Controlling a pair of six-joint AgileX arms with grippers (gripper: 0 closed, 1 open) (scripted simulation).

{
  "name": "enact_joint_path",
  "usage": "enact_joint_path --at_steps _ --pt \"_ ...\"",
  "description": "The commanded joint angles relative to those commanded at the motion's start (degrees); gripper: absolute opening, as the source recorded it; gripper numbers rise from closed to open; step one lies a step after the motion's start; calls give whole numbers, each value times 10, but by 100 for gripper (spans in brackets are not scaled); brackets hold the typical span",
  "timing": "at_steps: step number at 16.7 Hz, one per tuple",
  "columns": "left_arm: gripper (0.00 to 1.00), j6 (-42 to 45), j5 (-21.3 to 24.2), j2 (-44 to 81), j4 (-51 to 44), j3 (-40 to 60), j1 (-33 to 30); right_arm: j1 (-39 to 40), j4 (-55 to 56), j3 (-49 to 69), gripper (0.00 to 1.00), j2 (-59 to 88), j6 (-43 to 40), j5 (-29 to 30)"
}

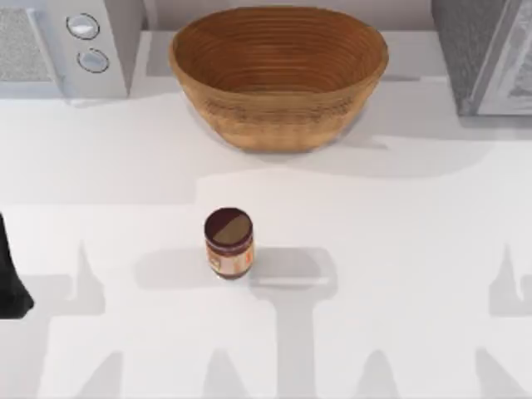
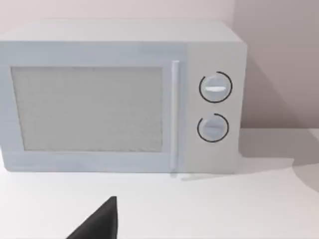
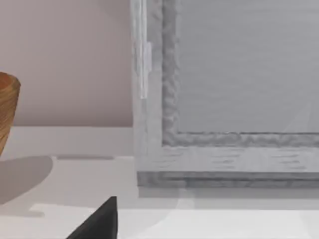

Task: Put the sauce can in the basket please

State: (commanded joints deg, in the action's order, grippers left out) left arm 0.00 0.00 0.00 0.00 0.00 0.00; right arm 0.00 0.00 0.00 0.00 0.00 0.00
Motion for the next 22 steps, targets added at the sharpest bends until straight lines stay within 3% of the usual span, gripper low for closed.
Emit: enact_joint_path --at_steps 5,9,14,22 --pt "100 1 19 33 23 9 -1 0 0 0 100 0 0 0" --pt "100 4 88 153 108 41 -3 0 0 0 100 0 0 0" --pt "100 9 225 391 277 106 -8 0 0 0 100 0 0 0" --pt "100 20 497 863 611 232 -17 0 0 0 100 0 0 0"
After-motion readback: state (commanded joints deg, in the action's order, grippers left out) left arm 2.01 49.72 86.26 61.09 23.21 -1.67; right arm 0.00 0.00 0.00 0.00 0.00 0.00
